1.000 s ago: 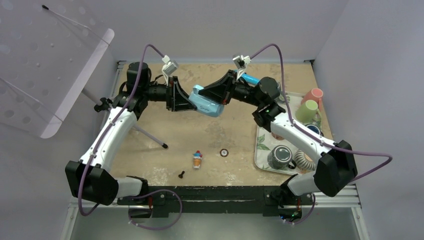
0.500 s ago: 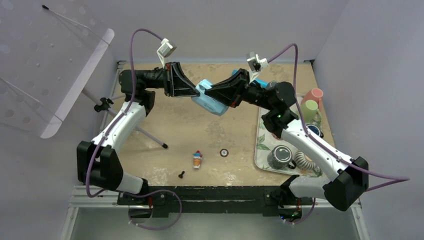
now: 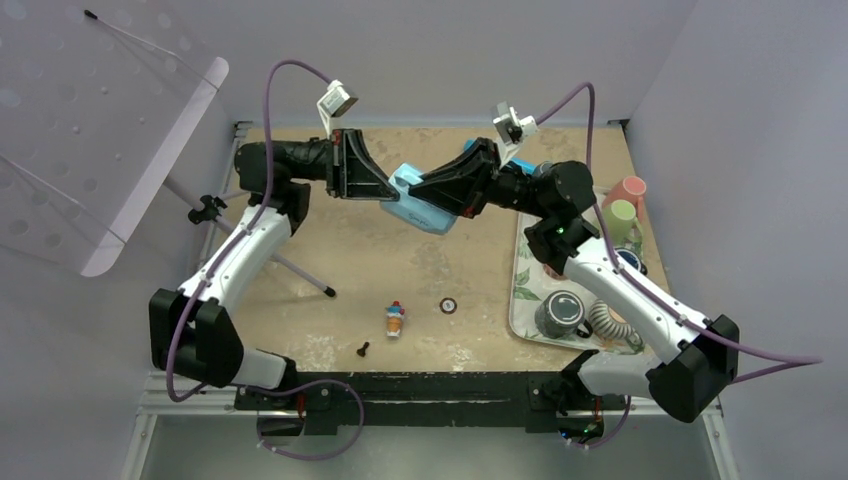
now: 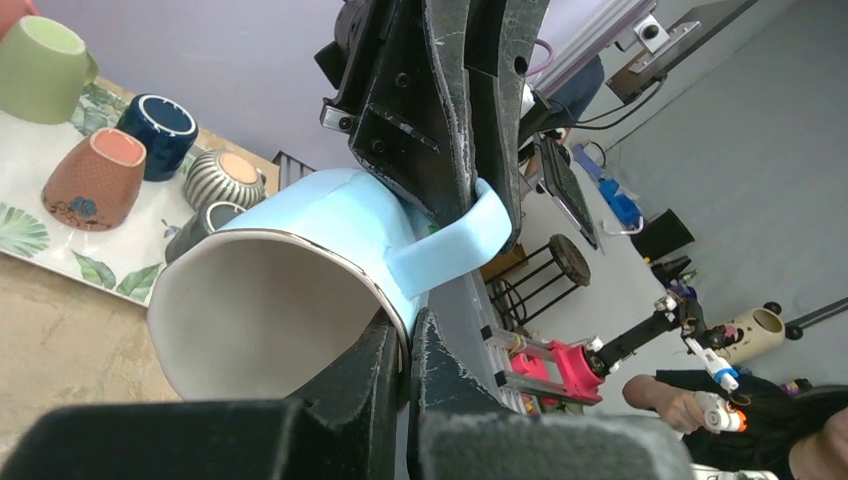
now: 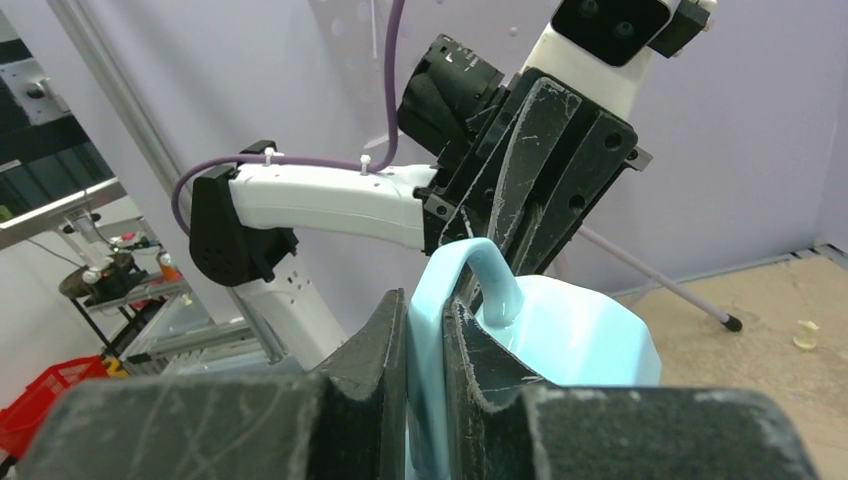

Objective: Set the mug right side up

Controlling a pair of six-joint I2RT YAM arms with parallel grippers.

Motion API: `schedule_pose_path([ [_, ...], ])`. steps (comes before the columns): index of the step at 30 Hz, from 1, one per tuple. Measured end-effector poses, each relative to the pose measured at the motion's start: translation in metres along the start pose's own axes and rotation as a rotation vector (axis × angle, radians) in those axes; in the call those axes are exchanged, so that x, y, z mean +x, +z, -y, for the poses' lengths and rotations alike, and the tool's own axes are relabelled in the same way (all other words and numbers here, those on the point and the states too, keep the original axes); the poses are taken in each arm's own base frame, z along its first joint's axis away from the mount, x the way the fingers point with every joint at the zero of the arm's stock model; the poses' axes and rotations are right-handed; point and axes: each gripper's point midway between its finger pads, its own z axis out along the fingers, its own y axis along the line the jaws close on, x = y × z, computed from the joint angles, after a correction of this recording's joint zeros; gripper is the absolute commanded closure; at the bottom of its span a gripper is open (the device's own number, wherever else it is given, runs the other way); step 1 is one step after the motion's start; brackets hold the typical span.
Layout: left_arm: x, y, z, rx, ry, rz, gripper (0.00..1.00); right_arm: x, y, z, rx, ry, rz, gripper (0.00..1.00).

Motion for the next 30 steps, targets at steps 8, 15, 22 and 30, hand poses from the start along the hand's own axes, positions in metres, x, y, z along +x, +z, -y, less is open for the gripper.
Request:
schedule_pose_path([
  [8,-0.008,0.01,0.002,-0.218,0.185,0.04,1.0,-0.011,0.001,0.028,0.172,-0.029,0.033,0.02],
  [15,0.011,-0.035,-0.048,-0.697,0.397,-0.062,1.0,-0.009,-0.031,0.088,0.558,-0.03,0.046,0.02],
  [22,0.064,-0.125,-0.184,-1.182,0.327,-0.442,1.0,-0.047,-0.178,0.196,1.29,0.007,0.13,0.1],
  [30,0.123,-0.181,-0.27,-1.333,0.193,-0.755,1.0,0.008,-0.404,0.288,1.852,0.404,0.219,0.13],
])
